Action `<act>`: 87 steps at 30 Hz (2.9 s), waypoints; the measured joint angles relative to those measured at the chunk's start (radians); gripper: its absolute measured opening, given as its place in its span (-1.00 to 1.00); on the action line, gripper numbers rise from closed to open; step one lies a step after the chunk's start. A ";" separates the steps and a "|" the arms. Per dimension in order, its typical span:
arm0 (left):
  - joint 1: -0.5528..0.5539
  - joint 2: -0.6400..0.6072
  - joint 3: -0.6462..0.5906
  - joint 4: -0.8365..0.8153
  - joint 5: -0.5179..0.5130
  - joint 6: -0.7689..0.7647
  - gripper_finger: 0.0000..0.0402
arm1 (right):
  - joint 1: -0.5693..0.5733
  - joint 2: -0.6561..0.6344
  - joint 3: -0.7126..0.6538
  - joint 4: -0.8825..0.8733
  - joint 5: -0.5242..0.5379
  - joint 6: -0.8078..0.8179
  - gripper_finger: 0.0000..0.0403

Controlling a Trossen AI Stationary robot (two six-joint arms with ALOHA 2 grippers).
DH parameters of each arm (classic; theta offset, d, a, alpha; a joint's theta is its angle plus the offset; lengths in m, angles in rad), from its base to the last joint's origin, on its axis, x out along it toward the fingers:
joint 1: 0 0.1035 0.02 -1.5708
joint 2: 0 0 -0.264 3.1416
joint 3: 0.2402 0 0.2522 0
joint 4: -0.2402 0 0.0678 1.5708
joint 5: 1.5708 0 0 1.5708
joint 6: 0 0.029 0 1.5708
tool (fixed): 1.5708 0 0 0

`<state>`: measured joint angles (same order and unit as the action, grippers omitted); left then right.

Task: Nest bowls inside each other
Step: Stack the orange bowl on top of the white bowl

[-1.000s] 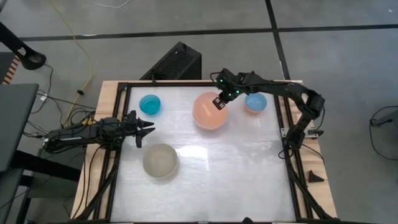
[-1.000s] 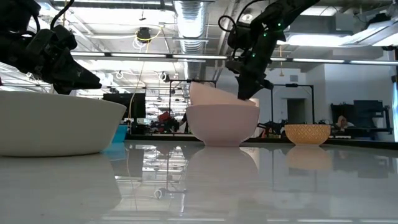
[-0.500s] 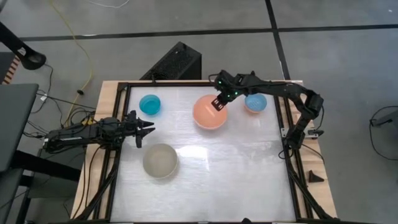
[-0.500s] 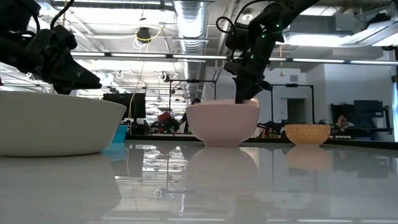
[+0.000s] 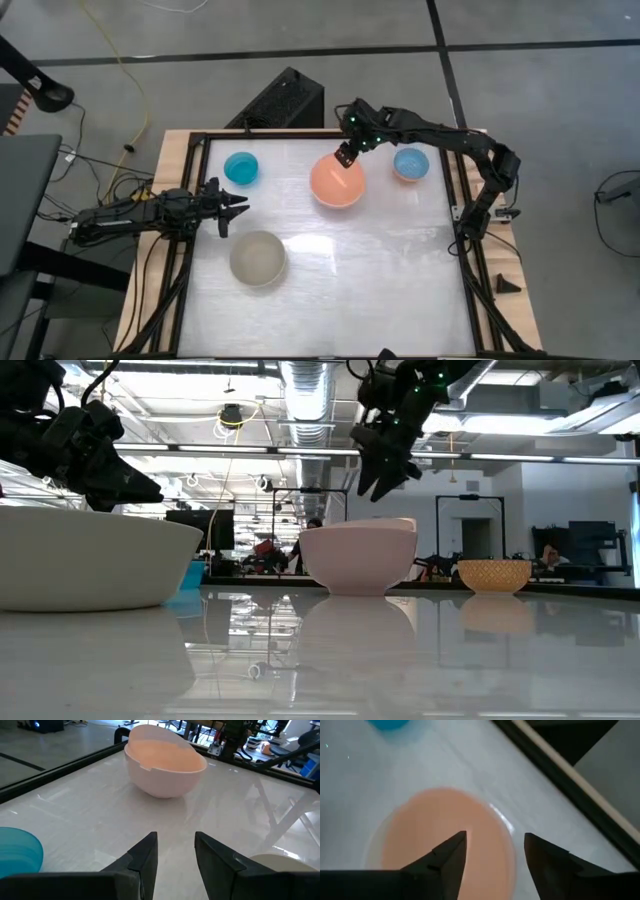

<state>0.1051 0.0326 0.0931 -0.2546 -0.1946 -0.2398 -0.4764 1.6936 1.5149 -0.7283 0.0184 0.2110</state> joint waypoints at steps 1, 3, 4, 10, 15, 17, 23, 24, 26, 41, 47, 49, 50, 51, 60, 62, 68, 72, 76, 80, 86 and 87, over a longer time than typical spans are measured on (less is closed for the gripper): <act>0.000 0.000 0.000 0.000 0.000 0.000 -0.41 | 0.015 0.000 -0.007 0.025 0.034 0.010 0.11; 0.000 0.000 0.000 0.000 0.000 0.000 -0.41 | 0.053 0.004 -0.025 0.075 0.151 0.024 -0.04; 0.000 0.000 0.000 0.000 0.000 0.000 -0.41 | 0.074 0.010 -0.035 0.109 0.217 0.024 -0.15; 0.000 0.000 0.000 0.000 0.001 0.000 -0.41 | 0.196 0.027 -0.117 0.294 0.525 0.020 -0.90; 0.000 0.000 0.000 0.000 0.000 0.000 -0.41 | 0.244 0.048 -0.144 0.311 0.693 0.045 -0.88; 0.000 0.000 0.000 0.000 0.000 0.000 -0.41 | 0.240 0.059 -0.158 0.310 0.707 0.073 -0.90; 0.000 0.000 0.000 0.002 0.000 0.000 -0.41 | 0.212 0.122 -0.164 0.291 0.705 0.144 -0.89; 0.000 0.000 0.000 0.003 -0.001 0.000 -0.41 | 0.212 0.134 -0.164 0.290 0.697 0.151 -0.89; 0.000 0.000 0.000 0.003 0.000 0.000 -0.41 | 0.212 0.154 -0.164 0.288 0.692 0.155 -0.89; 0.000 0.000 0.000 0.004 0.003 0.000 -0.41 | 0.296 0.039 -0.163 0.058 0.758 0.248 -0.88; 0.000 0.000 0.000 0.005 0.003 0.000 -0.41 | 0.438 0.007 -0.163 -0.116 0.799 0.376 -0.88; 0.000 0.000 0.000 0.005 0.003 0.000 -0.41 | 0.490 0.005 -0.176 -0.126 0.833 0.413 -0.88; 0.000 0.000 0.000 0.005 0.003 0.000 -0.41 | 0.514 0.000 -0.191 -0.122 0.846 0.427 -0.88; 0.000 0.000 0.000 0.005 0.003 0.000 -0.41 | 0.534 -0.006 -0.210 -0.119 0.847 0.448 -0.88; 0.000 0.000 0.000 0.005 0.004 0.000 -0.41 | 0.606 -0.090 -0.460 0.101 0.885 0.528 -0.89; 0.000 0.000 0.000 0.005 0.004 0.000 -0.41 | 0.606 -0.106 -0.487 0.138 0.882 0.518 -0.89; 0.000 0.000 0.000 0.005 0.004 0.000 -0.41 | 0.592 -0.125 -0.506 0.142 0.877 0.512 -0.89; 0.000 0.000 0.000 0.005 0.004 0.000 -0.41 | 0.575 -0.125 -0.506 0.143 0.875 0.495 -0.89; 0.000 0.000 0.000 0.005 0.004 0.000 -0.41 | 0.564 -0.124 -0.506 0.171 0.883 0.490 -0.89; 0.000 0.000 0.000 0.005 0.004 0.000 -0.41 | 0.539 -0.124 -0.506 0.244 0.897 0.438 -0.89; 0.000 0.000 0.000 0.005 0.004 0.000 -0.41 | 0.481 -0.116 -0.506 0.278 0.815 0.377 -0.89; 0.000 0.000 0.000 0.005 0.004 0.000 -0.41 | 0.473 -0.116 -0.506 0.279 0.815 0.367 -0.89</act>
<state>0.1051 0.0330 0.0929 -0.2497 -0.1909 -0.2398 -0.0029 1.5780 1.0088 -0.4496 0.8335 0.5777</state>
